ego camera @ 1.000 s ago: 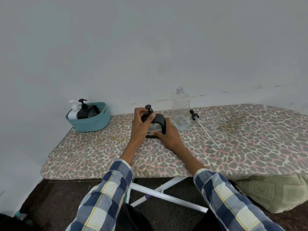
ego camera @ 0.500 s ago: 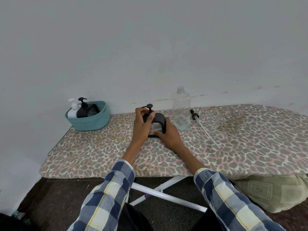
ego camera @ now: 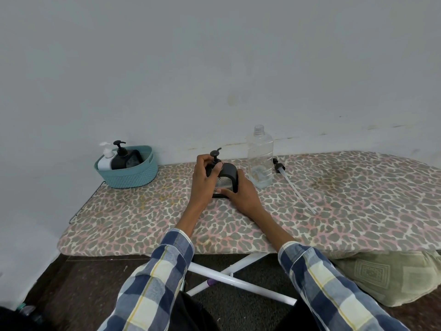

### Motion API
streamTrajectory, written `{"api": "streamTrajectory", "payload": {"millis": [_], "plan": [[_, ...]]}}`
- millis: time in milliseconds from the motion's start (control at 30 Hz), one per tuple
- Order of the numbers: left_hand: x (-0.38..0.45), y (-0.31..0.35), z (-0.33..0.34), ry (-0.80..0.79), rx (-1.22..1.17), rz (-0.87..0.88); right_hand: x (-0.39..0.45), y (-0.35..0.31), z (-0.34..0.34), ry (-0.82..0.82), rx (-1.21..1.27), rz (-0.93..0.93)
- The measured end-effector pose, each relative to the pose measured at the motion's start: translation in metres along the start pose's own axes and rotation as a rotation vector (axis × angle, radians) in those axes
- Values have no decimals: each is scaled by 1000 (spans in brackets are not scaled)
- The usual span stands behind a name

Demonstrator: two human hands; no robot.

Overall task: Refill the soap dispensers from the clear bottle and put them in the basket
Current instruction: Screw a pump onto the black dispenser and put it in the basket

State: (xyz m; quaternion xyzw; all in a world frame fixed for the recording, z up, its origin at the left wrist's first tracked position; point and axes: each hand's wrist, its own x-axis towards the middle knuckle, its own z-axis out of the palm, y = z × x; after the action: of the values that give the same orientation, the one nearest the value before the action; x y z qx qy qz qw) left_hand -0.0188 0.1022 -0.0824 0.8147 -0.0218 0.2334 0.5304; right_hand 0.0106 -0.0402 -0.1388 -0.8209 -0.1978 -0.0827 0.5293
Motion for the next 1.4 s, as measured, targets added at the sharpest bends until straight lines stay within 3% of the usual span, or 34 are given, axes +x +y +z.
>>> {"api": "streamTrajectory", "payload": {"millis": [167,467,767,1133,1400], "plan": [[1,-8,-4,-20,69,-17,1,0,0,-1,9,-1],[-5,4,2,21,-41,-7,1,2,1,5,10,-10],[0,-6,-1,-35,83,5,2,4,2,-4,8,13],[-4,0,3,72,-14,-15,1,3,2,2,20,0],[1,4,0,15,-86,-49,2,4,0,-1,50,2]]}}
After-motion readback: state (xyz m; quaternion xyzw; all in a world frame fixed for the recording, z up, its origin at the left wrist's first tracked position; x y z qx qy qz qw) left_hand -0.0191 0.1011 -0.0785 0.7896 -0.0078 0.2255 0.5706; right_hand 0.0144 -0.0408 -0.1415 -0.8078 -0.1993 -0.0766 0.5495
